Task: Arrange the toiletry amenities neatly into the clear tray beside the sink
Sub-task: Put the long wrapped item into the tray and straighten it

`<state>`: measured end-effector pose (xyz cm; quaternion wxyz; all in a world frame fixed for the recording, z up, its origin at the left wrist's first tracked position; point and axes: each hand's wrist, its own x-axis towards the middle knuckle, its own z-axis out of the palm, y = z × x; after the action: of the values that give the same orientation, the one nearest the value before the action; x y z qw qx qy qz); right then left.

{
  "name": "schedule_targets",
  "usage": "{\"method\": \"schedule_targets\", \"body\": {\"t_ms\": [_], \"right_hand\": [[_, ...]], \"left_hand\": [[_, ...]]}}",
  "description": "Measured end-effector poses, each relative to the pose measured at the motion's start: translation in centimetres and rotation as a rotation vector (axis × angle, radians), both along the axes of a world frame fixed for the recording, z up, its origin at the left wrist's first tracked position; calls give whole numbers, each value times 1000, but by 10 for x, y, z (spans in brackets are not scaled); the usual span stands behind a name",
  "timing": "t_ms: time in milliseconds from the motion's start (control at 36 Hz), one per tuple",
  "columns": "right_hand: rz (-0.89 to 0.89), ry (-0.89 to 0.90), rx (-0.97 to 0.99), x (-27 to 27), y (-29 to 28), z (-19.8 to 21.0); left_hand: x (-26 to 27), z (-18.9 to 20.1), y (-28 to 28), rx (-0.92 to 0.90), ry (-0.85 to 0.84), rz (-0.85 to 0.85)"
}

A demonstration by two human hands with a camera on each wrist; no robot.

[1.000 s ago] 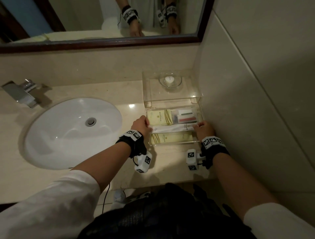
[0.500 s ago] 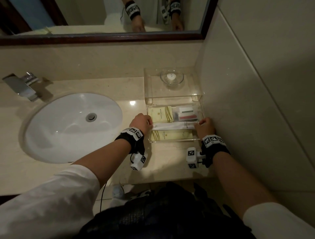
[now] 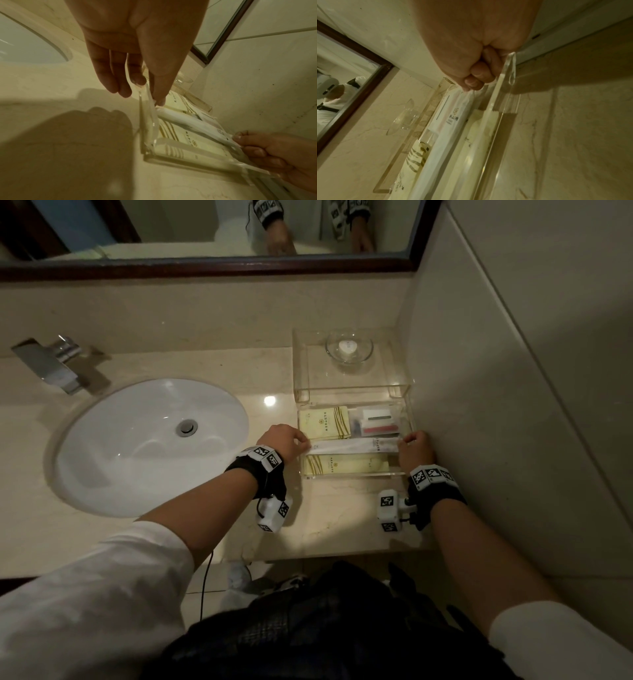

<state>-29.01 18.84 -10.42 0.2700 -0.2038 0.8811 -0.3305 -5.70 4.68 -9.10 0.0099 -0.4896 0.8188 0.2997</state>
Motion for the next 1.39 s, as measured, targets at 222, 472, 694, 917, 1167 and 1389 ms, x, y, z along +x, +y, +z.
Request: {"method": "schedule_targets", "body": {"t_ms": [222, 472, 694, 917, 1167, 1389], "right_hand": [[2, 2, 1, 0, 2, 1], [-10, 15, -42, 2, 2, 1], [4, 45, -55, 5, 5, -2], [25, 23, -44, 5, 8, 1], [9, -61, -55, 5, 9, 2], [3, -125, -74, 5, 11, 6]], "left_hand": [[4, 2, 2, -17, 15, -55], [13, -3, 9, -16, 143, -17], [20, 0, 7, 25, 160, -17], [8, 5, 9, 5, 89, 23], [-2, 4, 8, -12, 19, 36], [0, 7, 7, -15, 23, -10]]}}
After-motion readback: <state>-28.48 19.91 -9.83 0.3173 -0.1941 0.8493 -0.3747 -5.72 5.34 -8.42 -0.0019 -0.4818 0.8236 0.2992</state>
